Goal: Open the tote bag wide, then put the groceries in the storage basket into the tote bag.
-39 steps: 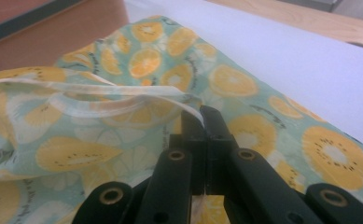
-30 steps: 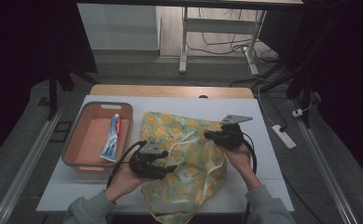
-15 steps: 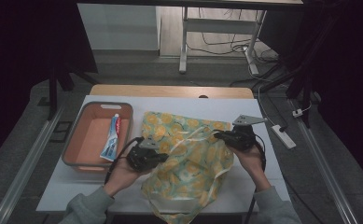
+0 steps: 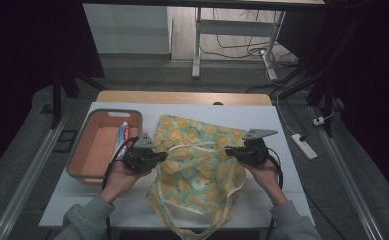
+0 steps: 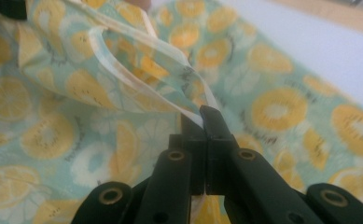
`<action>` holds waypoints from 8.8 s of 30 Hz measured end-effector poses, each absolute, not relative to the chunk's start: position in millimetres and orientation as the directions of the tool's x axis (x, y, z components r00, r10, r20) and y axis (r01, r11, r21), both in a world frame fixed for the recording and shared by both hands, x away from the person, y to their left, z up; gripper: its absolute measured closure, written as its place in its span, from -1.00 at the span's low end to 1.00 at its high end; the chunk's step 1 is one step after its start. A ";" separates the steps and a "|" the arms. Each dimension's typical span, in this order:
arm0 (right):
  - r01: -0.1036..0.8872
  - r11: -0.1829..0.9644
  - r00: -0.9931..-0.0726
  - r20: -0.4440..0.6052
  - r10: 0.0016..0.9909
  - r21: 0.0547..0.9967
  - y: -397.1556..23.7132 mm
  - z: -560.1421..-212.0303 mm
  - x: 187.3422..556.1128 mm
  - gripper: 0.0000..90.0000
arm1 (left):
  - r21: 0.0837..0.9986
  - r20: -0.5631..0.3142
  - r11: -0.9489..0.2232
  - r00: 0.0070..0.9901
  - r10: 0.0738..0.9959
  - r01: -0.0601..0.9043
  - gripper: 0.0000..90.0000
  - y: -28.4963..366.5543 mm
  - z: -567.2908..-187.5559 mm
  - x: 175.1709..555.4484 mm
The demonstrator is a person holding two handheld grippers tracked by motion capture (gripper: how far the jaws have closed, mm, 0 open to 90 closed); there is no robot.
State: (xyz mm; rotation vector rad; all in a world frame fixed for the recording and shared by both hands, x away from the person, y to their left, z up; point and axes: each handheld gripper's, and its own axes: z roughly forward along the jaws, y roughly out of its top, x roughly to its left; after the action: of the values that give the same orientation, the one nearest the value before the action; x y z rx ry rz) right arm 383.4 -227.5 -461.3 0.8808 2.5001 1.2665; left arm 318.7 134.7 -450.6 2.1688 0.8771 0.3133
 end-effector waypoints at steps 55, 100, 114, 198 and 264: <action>0.380 0.438 -0.827 0.087 0.556 0.815 -217.9 -453.7 380.6 0.98 | 0.751 -0.062 -0.374 0.623 0.780 0.543 -0.26 221.2 -413.9 331.2; 0.394 0.469 -0.830 0.087 0.550 0.790 -212.9 -464.0 378.5 0.98 | 0.404 -0.050 -0.293 0.341 0.939 0.866 -0.46 248.5 -498.8 423.2; 0.382 0.478 -0.834 0.072 0.547 0.791 -212.0 -462.5 377.0 0.98 | 0.346 -0.100 -0.255 0.305 0.947 0.903 -0.20 252.0 -512.0 428.6; 0.373 0.451 -0.821 0.063 0.567 0.811 -205.7 -460.4 381.0 0.98 | 0.807 -0.327 -0.281 0.789 0.520 0.519 0.73 200.4 -402.9 332.6; 0.295 0.315 -0.854 0.101 0.510 0.902 -204.0 -412.9 363.6 0.98 | 0.649 -0.077 -0.672 0.909 0.409 0.357 0.77 -0.6 -461.3 333.4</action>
State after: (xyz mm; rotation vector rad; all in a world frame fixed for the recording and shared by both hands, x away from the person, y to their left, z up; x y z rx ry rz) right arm 363.6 -204.0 -412.9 0.7395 2.3755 1.5626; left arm 333.4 -0.6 -461.3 2.3697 0.5434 0.0976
